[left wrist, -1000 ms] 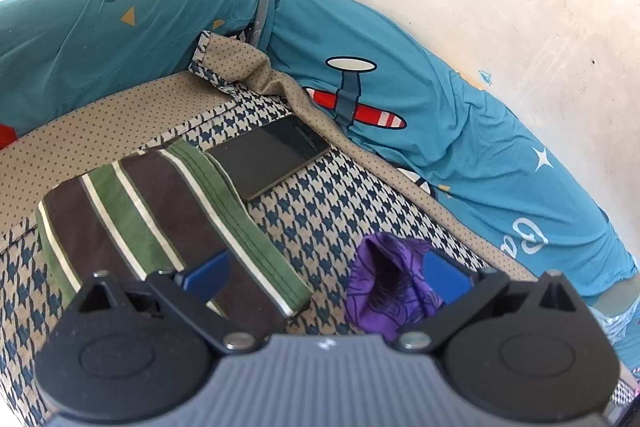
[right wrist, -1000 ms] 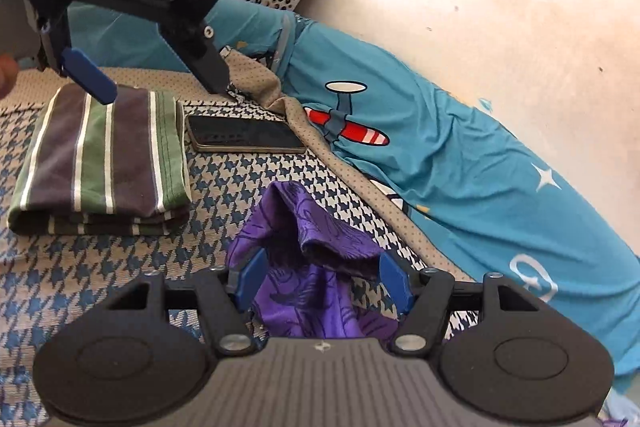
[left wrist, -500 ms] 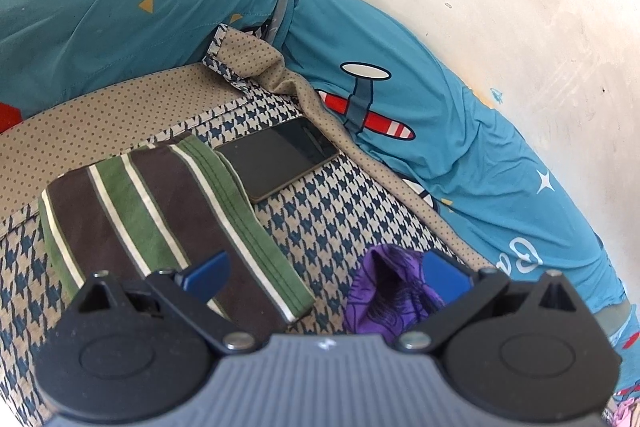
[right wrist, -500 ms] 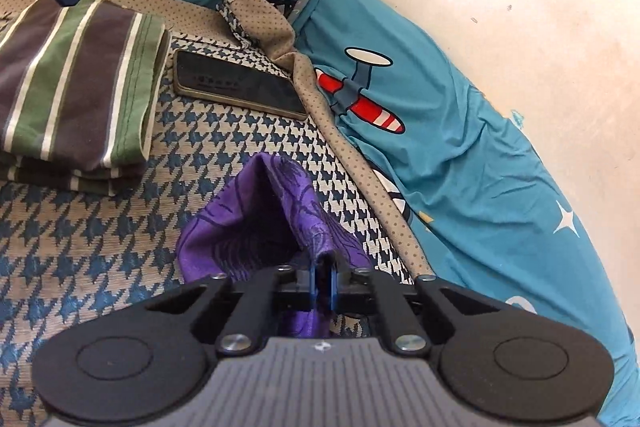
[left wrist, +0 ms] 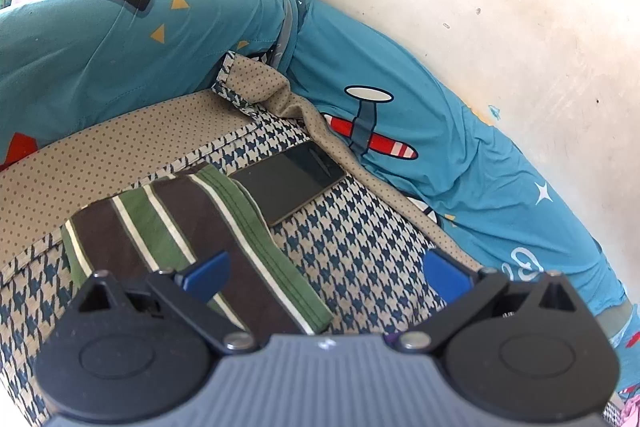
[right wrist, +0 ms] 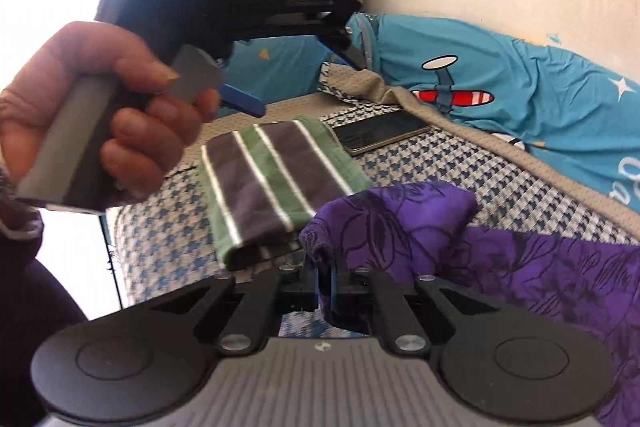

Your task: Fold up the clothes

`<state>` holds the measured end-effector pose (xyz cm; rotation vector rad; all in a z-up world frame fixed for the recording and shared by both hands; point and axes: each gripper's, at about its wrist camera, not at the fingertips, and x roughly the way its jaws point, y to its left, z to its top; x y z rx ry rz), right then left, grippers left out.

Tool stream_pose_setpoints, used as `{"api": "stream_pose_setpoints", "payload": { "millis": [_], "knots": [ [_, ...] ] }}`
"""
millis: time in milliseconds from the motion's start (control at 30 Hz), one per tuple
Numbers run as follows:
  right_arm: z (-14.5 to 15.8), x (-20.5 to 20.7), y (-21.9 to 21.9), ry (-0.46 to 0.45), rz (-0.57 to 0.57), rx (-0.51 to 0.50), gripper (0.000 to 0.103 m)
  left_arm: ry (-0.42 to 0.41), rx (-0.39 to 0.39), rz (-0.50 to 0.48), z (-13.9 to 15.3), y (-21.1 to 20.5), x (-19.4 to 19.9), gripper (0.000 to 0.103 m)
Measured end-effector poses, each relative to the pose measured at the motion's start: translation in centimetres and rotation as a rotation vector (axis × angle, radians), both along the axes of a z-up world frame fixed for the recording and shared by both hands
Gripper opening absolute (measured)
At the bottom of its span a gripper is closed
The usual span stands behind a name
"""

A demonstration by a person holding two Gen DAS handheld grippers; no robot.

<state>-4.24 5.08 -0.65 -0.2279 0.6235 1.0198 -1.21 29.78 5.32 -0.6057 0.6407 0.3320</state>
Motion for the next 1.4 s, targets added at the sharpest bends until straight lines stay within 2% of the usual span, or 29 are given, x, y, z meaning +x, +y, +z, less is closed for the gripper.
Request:
{"api": "stream_pose_setpoints", "payload": {
  "millis": [167,267,367,400,533,867,1033,1167,1233,1300,1400],
  "knots": [
    [-0.1,-2.4,0.3,0.146,0.049,0.077,0.006,0.001,-0.004,-0.029,-0.1,0.0,-0.2,0.103],
    [-0.5,-3.7,0.5,0.197,0.088,0.069,0.013,0.009,0.004,-0.032,-0.2,0.2,-0.3,0.103],
    [-0.5,-5.0,0.0,0.149,0.099,0.077,0.024,0.020,0.015,-0.032,-0.4,0.2,-0.4,0.103],
    [-0.6,-5.1,-0.4,0.167,0.101,0.094,0.026,0.022,0.015,-0.033,-0.5,0.3,-0.4,0.103],
    [-0.8,-5.5,-1.4,0.191,0.098,0.104,0.029,0.022,0.007,-0.039,-0.5,0.2,-0.4,0.103],
    [-1.6,-5.0,-2.3,0.136,0.001,0.055,0.031,0.012,-0.025,-0.042,-0.2,0.7,-1.0,0.103],
    [-1.9,-5.0,0.1,0.106,0.037,0.031,0.032,0.008,0.020,-0.029,0.3,1.2,-1.4,0.103],
    [-3.1,-5.1,2.4,0.083,0.052,-0.015,0.036,0.025,0.022,-0.035,0.0,1.3,-1.3,0.103],
    [-3.8,-5.2,3.4,0.063,0.055,-0.044,0.039,0.029,0.013,-0.035,-0.2,1.4,-1.3,0.103],
    [-4.5,-5.4,4.3,0.035,0.061,-0.083,0.050,0.027,0.003,-0.034,-0.2,1.5,-1.4,0.103],
    [-5.6,-5.8,5.6,-0.013,0.071,-0.148,0.055,0.017,-0.010,-0.033,-0.2,1.6,-1.6,0.103]
  ]
}}
